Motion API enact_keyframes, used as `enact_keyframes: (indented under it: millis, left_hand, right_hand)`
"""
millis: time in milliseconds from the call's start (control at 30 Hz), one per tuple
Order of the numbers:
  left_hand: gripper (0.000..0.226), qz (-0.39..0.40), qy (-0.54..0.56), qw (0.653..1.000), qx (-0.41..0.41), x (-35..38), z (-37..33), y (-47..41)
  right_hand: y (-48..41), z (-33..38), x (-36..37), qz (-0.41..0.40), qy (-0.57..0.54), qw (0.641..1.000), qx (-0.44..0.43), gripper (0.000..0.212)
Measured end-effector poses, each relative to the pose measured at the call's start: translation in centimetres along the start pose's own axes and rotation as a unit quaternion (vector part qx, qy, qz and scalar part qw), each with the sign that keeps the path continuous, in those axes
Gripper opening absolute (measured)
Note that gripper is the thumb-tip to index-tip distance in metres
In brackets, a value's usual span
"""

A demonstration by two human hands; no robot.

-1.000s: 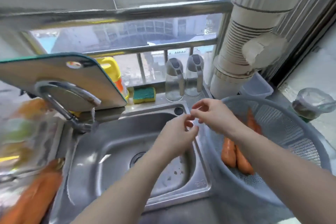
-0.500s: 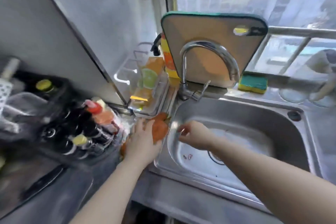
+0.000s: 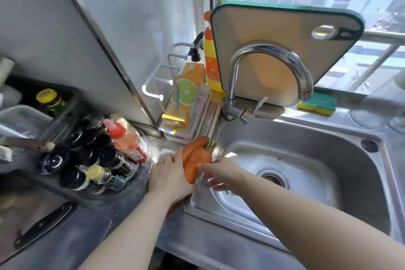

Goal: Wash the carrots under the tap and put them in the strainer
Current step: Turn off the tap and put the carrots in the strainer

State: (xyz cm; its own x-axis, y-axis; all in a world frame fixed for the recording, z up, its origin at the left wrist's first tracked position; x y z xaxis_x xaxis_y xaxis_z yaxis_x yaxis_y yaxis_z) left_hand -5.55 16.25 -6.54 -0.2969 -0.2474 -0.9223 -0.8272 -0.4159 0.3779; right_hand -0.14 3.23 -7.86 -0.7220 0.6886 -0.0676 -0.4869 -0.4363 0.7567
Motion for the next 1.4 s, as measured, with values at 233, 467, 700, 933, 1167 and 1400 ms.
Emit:
enact_keyframes:
  millis: [233, 467, 700, 933, 1167, 1400]
  left_hand:
    - [0.1, -0.07, 0.175, 0.982, 0.008, -3.8, -5.1, 2.5]
    - [0.095, -0.006, 0.168, 0.974, 0.151, -4.1, -17.7, 3.8]
    - [0.08, 0.024, 0.222, 0.95, 0.219, -5.4, -28.4, 5.9]
    - [0.052, 0.116, 0.246, 0.894, 0.357, -8.1, -43.0, 11.9]
    - [0.123, 0.293, 0.266, 0.854, 0.337, -0.3, -55.7, 16.7]
    - [0.108, 0.292, 0.163, 0.893, 0.3, 7.1, -56.9, 16.8]
  right_hand:
    - [5.2, 3.0, -5.4, -0.125, 0.039, 0.979, -0.155, 0.047]
    - [11.4, -1.7, -15.8, -0.224, 0.04, 0.96, -0.165, 0.041]
    - [17.9, -5.0, -24.7, -0.28, 0.018, 0.944, -0.176, 0.033]
    - [28.7, -9.9, -34.6, -0.357, -0.102, 0.908, -0.194, 0.03]
    - [32.5, -21.2, -42.0, -0.487, -0.243, 0.831, -0.114, 0.032]
    - [29.9, -27.2, -43.0, -0.516, -0.117, 0.848, 0.025, 0.047]
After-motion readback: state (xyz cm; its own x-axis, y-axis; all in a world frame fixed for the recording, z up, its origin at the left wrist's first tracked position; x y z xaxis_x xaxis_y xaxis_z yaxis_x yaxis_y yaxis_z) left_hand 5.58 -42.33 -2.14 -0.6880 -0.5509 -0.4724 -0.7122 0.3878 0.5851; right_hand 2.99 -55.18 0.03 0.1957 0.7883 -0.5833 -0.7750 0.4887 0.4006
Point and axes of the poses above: each hand's wrist, its own y-axis away from the middle knuckle, its own x-axis out of the palm, z = x × y, the point moved 7 cm from there along -y, towards the middle knuckle
